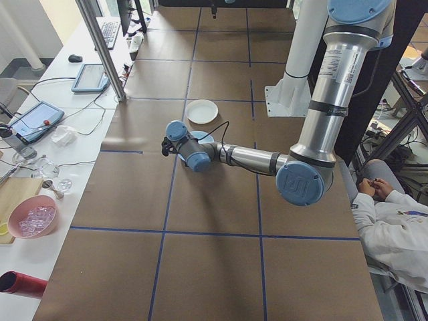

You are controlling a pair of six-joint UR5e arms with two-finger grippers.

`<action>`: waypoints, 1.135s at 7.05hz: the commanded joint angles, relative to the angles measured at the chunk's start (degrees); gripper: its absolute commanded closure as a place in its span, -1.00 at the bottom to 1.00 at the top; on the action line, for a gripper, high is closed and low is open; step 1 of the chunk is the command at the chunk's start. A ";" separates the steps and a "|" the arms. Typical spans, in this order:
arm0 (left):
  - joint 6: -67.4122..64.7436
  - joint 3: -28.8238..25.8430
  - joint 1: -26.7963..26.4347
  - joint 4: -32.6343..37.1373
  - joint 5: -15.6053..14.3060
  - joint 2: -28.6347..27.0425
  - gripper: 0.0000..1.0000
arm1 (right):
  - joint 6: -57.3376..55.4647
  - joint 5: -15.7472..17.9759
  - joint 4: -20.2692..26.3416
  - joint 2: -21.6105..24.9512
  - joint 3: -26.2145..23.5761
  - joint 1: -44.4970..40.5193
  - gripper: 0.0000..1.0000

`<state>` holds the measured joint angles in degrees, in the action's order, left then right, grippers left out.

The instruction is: Stack plate in center

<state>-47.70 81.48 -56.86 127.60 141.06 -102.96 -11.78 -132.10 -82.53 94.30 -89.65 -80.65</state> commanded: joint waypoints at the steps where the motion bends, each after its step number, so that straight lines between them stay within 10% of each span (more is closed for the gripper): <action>1: -0.03 -0.18 0.00 0.10 0.00 -0.14 0.93 | 0.00 0.00 0.00 0.00 0.00 -0.03 -1.00; 2: -0.03 -0.27 0.09 0.10 0.00 -0.23 0.11 | 0.00 0.00 0.00 0.00 0.00 0.06 -1.00; 3: -0.03 -0.36 0.09 0.10 0.00 -0.14 -0.29 | 0.00 0.00 0.00 0.00 0.00 -0.03 -1.00; 8: -5.36 0.52 0.00 0.28 -0.52 -4.42 -0.45 | 0.00 0.00 0.00 0.00 0.00 -0.03 -1.00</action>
<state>-49.95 81.77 -56.95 127.81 140.94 -104.98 -11.78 -132.10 -82.53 94.31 -89.65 -80.68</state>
